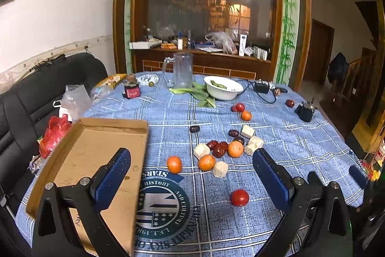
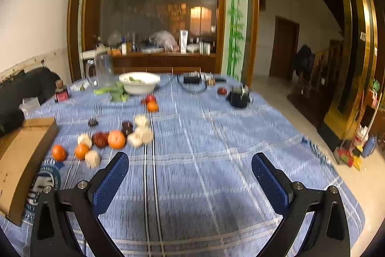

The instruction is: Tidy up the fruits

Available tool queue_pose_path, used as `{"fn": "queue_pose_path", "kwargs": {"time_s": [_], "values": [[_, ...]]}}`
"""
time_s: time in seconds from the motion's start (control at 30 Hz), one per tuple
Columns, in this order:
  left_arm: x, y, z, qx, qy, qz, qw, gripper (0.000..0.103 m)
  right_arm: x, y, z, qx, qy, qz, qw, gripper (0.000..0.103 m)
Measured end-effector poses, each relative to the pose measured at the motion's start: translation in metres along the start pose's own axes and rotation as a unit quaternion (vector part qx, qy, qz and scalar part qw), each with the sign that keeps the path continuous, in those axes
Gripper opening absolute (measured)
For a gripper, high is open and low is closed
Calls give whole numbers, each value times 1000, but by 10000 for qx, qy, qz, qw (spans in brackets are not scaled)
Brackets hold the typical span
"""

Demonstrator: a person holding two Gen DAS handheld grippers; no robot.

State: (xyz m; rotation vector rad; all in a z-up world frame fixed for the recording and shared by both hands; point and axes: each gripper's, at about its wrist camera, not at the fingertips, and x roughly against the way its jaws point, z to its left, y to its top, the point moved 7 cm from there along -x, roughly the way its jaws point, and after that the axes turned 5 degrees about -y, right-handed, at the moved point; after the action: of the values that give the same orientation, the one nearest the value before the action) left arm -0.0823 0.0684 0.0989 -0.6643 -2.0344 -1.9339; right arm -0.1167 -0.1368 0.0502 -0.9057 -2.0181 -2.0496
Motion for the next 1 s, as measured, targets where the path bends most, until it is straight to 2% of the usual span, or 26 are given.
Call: {"fn": "queue_pose_path", "kwargs": {"time_s": [0.27,0.57,1.0], "values": [[23,2,4,41,58,-141,9999,101,22,-12,12,-43,267,-35,9996,103],[37,-5,0,-36,-53,-227,9997,101,34,-18,22,40,443,-38,9990,103],[29,-18,2,14,-170,7,9999,101,40,-27,38,251,635,-5,9977,103]]}}
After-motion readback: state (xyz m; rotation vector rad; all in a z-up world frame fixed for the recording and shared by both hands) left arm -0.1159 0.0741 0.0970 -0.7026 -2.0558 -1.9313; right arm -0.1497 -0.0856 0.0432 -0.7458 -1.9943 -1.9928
